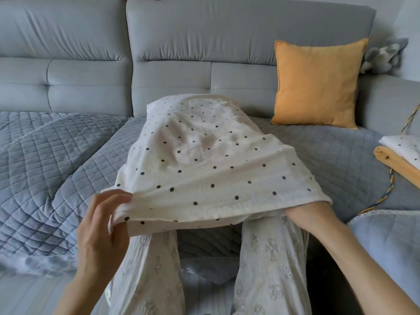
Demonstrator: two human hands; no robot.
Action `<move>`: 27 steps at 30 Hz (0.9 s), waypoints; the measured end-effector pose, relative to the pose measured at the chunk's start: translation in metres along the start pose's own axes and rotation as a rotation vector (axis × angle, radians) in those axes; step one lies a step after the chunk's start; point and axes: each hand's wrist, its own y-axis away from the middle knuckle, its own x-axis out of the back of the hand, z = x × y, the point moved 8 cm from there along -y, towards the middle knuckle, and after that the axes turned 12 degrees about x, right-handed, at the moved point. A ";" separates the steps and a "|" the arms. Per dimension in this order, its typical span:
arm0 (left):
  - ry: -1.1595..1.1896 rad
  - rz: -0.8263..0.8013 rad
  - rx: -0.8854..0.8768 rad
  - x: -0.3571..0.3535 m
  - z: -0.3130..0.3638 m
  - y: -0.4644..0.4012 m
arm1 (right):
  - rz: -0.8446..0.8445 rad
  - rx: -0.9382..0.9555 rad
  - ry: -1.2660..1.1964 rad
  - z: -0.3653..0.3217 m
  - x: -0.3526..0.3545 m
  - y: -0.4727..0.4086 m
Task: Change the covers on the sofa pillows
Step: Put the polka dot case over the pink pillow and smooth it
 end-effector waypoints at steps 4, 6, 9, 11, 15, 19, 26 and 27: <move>-0.053 0.046 -0.025 0.006 -0.007 0.000 | 0.222 0.315 0.148 -0.021 0.023 0.032; -0.120 0.035 -0.058 0.004 -0.010 0.002 | 0.509 0.308 0.205 -0.014 0.046 0.053; -0.191 -0.027 -0.083 -0.004 -0.015 0.008 | 0.681 0.123 0.201 0.010 0.064 0.060; -0.209 -0.051 -0.060 -0.005 -0.022 0.013 | 0.592 0.064 0.238 0.023 0.057 0.046; -0.191 -0.047 0.123 0.005 -0.037 0.012 | 0.568 0.079 0.189 0.035 0.059 0.033; -0.236 0.001 0.162 0.024 -0.044 0.016 | 0.742 0.070 0.154 0.042 0.069 0.057; -0.258 -0.360 0.098 0.008 -0.062 0.046 | 0.491 -0.044 0.059 0.086 0.018 0.084; -0.241 -0.407 0.099 0.006 -0.064 0.045 | 0.486 -0.040 0.042 0.085 0.017 0.084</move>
